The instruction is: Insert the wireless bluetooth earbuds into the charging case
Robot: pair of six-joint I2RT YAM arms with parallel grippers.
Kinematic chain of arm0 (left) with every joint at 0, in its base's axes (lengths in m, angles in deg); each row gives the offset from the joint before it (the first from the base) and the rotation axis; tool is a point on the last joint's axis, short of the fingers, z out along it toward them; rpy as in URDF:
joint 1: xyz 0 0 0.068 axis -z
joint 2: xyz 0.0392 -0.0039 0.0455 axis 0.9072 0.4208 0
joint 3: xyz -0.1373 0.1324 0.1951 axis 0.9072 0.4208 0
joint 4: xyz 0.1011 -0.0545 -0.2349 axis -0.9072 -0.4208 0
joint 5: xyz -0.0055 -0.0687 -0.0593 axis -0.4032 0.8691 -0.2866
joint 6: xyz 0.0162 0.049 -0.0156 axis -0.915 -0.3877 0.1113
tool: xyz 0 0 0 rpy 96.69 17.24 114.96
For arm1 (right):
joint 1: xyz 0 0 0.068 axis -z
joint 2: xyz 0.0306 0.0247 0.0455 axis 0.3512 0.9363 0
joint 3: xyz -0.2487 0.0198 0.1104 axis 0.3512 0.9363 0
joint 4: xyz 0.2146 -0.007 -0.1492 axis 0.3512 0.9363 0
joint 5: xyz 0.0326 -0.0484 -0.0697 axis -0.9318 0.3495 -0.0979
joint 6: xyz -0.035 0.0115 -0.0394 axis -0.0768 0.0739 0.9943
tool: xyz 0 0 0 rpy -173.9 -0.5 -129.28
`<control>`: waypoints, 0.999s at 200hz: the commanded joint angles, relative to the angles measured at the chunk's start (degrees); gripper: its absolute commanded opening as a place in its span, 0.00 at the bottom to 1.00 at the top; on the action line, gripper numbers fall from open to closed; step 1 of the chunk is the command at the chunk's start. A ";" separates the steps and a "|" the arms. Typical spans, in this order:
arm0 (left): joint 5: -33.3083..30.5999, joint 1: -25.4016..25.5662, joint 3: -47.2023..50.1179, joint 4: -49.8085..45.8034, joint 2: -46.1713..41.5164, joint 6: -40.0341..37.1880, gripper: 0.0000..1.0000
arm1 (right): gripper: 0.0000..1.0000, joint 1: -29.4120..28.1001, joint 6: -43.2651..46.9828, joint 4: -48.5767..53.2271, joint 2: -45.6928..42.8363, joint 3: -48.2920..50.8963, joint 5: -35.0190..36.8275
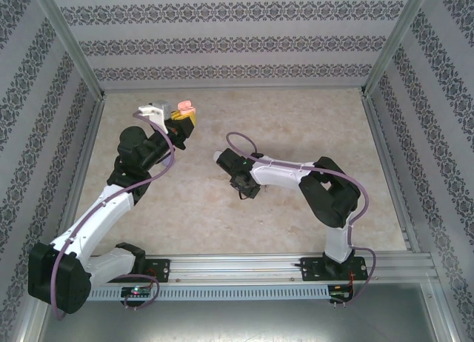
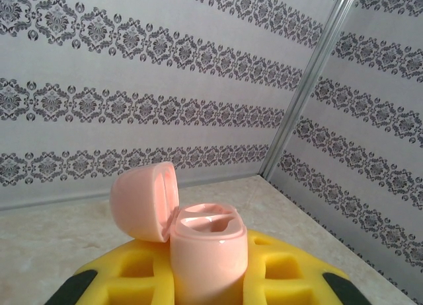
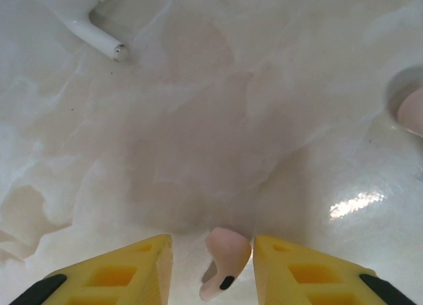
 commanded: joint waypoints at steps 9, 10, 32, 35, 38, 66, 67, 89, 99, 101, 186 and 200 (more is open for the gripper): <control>-0.45 0.66 0.78 3.59 -1.36 0.85 0.00 | 0.35 0.96 -0.55 2.25 1.60 -0.96 -0.70; -0.44 0.71 0.79 3.58 -1.40 0.83 0.00 | 0.35 0.96 -0.52 2.25 1.60 -0.96 -0.69; -0.81 0.59 0.97 3.57 -1.45 0.80 0.00 | 0.32 1.32 1.83 2.26 2.17 -1.22 -1.74; -0.91 0.70 0.98 3.57 -1.49 0.81 0.00 | 0.32 1.33 2.30 2.26 2.28 -1.27 -1.88; -0.93 0.61 1.00 3.64 -1.49 0.79 0.00 | 0.31 1.40 2.80 2.19 2.37 -1.35 -2.07; -0.95 0.67 1.03 3.66 -1.37 0.73 0.00 | 0.26 1.82 9.37 2.65 4.04 -2.85 -4.76; -0.91 0.63 1.05 3.66 -1.36 0.77 0.00 | 0.26 1.83 9.71 2.68 4.10 -2.92 -4.83; -0.82 0.74 1.15 3.66 -1.26 0.83 0.00 | 0.24 2.02 16.09 3.56 5.32 -4.69 -6.78; -0.79 0.66 1.16 3.57 -1.40 0.82 0.00 | 0.24 2.11 18.83 4.71 6.01 -5.95 -7.16; -0.76 0.65 1.14 3.57 -1.30 0.83 0.00 | 0.24 2.11 19.48 4.96 6.07 -6.14 -7.22; -0.11 0.72 0.97 3.83 -0.92 1.21 0.00 | 0.23 1.67 40.05 13.32 8.76 -14.23 -5.33; 0.00 0.70 0.89 3.85 -0.75 1.25 0.00 | 0.24 1.58 40.64 13.77 9.33 -14.91 -5.54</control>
